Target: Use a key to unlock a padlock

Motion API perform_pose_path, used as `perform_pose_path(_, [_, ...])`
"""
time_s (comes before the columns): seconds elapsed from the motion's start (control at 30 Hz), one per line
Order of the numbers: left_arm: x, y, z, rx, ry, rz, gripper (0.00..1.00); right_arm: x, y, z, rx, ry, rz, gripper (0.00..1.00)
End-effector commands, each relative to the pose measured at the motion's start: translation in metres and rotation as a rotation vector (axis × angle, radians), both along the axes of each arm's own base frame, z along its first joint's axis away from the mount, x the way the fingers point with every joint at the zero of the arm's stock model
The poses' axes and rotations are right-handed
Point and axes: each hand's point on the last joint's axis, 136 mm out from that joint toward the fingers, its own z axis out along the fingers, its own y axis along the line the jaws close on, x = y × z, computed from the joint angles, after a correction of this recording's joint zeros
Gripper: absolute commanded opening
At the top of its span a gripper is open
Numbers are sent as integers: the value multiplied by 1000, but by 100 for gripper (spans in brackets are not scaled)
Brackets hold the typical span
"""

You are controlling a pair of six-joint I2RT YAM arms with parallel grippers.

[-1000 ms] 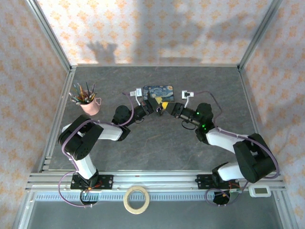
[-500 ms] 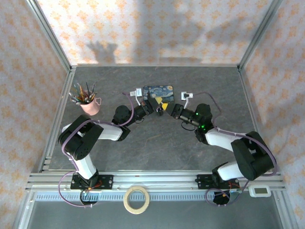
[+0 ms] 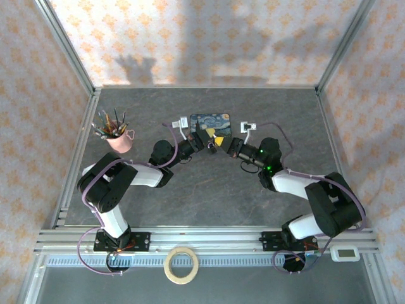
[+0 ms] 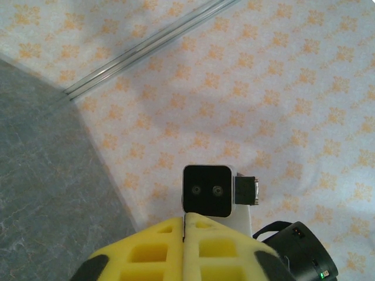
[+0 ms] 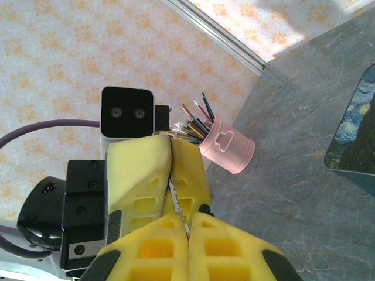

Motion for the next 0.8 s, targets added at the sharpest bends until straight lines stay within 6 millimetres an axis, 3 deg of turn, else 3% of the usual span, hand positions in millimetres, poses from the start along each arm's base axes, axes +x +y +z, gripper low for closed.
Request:
perform_pose_path(0.0, [0,9,11,2,-40,38,38,6,-10,7,-42,-56,-45,0])
perform_pose_path(0.07, [14,23,-11,68,31,112,61,12,-16,0,-99,-42,-80,0])
perform_pose_path(0.13, [27,37,-39,146,122,182,66,20,-25,-10,-166,-15,-135,0])
perform_pose_path(0.33, [38,49,-104,352,295,248,65,40,-60,-47,-343,100,-315,0])
perform_pose_path(0.5, [39,54,-148,499,393,282,64,48,-82,-63,-484,143,-420,0])
perform_pose_path(0.63, [36,47,-172,608,420,267,62,50,-95,-67,-553,151,-475,0])
perform_pose_path(0.77, [40,35,-188,660,429,242,56,49,-94,-65,-549,141,-471,0])
